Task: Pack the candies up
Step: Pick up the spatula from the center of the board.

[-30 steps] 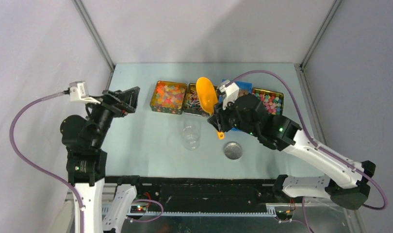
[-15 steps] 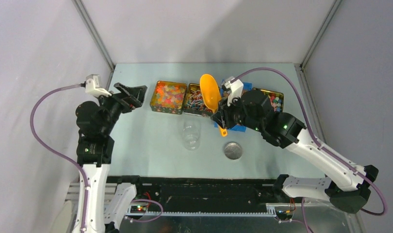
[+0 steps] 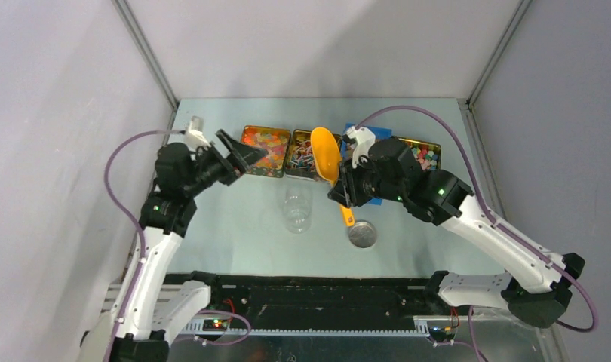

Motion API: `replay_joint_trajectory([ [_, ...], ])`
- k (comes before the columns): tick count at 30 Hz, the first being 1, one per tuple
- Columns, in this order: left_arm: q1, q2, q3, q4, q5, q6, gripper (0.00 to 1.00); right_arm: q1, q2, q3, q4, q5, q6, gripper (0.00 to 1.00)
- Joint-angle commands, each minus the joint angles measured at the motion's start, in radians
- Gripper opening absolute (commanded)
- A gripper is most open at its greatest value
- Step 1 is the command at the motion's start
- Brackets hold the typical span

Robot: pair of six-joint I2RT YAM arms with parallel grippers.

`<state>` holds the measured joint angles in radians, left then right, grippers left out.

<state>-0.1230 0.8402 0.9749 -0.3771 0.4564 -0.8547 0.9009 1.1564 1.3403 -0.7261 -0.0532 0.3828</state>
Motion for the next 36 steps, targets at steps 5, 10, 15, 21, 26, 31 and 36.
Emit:
replay_joint_trajectory([
  [5,-0.253,-0.018,-0.008,0.113,-0.023,-0.166,0.95,0.01,0.101,0.089,-0.132,-0.098,0.121,0.0],
  [10,-0.418,-0.006,-0.021,0.135,-0.091,-0.197,0.89,0.043,0.121,0.089,-0.14,-0.118,0.168,0.0],
  [15,-0.526,0.046,-0.018,0.042,-0.213,-0.194,0.76,0.093,0.131,0.09,-0.145,-0.112,0.198,0.0],
  [21,-0.58,0.116,-0.021,0.036,-0.264,-0.221,0.51,0.143,0.143,0.09,-0.165,-0.07,0.231,0.0],
  [26,-0.59,0.128,-0.019,-0.019,-0.312,-0.216,0.27,0.153,0.145,0.09,-0.174,-0.061,0.241,0.0],
  [31,-0.591,0.113,-0.024,-0.093,-0.364,-0.219,0.08,0.154,0.146,0.09,-0.169,-0.061,0.25,0.02],
  [36,-0.591,0.094,-0.046,-0.111,-0.407,-0.232,0.0,0.15,0.147,0.089,-0.166,-0.053,0.256,0.25],
])
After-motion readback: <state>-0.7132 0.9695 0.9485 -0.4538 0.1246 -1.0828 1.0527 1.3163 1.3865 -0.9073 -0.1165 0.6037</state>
